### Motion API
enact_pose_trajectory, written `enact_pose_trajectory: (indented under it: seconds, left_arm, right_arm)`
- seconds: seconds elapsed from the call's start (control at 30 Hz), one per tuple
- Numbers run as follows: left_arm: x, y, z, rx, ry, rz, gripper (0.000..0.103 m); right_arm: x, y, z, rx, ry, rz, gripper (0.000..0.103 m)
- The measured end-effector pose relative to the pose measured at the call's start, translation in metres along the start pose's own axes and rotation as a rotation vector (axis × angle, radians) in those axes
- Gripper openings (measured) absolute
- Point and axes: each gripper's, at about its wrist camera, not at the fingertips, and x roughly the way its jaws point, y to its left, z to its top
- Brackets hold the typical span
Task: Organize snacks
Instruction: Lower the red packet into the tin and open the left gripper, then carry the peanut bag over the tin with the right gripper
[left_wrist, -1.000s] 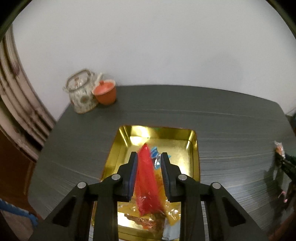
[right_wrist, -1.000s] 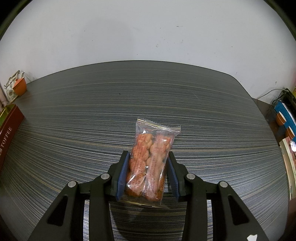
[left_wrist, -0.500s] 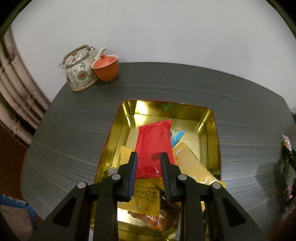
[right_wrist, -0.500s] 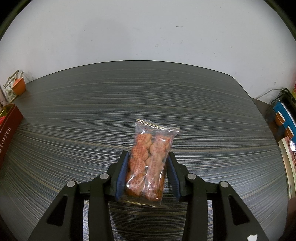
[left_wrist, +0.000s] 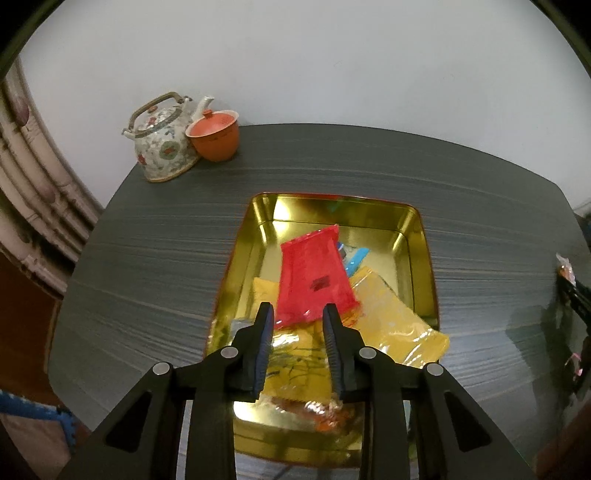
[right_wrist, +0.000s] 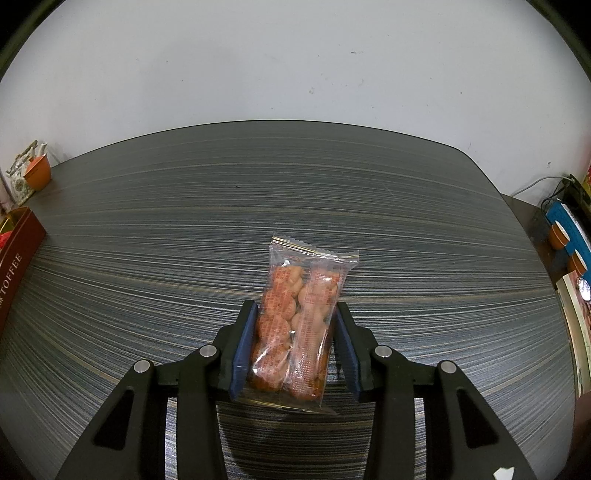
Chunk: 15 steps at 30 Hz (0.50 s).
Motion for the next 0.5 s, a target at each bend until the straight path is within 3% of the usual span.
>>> enact_pose_trajectory:
  seconds: [0.1, 0.23, 0.4, 0.5]
  left_arm:
    - [-0.008, 0.012, -0.004, -0.025, -0.009, -0.006, 0.035]
    - [-0.021, 0.027, -0.01, -0.056, -0.026, -0.017, 0.051]
    - [-0.033, 0.041, -0.019, -0.063, -0.049, -0.003, 0.056]
    - [-0.036, 0.051, -0.027, -0.076, -0.052, 0.01, 0.066]
  right_arm:
    - [0.0, -0.002, 0.0, 0.004, 0.0, 0.003, 0.039]
    - [0.001, -0.005, -0.001, 0.006, 0.0, 0.002, 0.039]
    - [0.001, -0.008, -0.001, 0.006, 0.0, 0.001, 0.039]
    - [0.001, -0.007, -0.001, 0.006, -0.001, -0.001, 0.038]
